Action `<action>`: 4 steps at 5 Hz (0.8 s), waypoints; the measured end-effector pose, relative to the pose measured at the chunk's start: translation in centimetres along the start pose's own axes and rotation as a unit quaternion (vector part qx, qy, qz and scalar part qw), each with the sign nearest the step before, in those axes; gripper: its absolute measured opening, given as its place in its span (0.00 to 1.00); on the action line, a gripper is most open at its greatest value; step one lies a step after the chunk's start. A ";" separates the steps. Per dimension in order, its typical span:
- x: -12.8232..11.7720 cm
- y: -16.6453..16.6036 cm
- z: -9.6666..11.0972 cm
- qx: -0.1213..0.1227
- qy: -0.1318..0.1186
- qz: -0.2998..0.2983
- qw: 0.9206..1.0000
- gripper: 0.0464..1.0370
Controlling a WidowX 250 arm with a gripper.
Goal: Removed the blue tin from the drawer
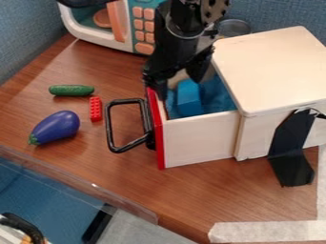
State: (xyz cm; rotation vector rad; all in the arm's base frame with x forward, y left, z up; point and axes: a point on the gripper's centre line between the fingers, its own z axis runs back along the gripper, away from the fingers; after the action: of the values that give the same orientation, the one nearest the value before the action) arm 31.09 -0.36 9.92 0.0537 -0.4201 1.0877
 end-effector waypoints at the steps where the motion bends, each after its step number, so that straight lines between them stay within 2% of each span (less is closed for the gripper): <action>1: -0.3 -0.2 -0.3 0.006 0.000 0.006 1.000 0.96; 2: -0.5 -0.4 -0.4 0.004 0.006 0.008 1.000 0.96; 4: -0.5 -0.7 -1.2 -0.019 0.042 0.002 0.999 0.96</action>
State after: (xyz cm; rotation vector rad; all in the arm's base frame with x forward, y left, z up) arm 31.88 -0.82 8.80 -0.0262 -0.3654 1.0812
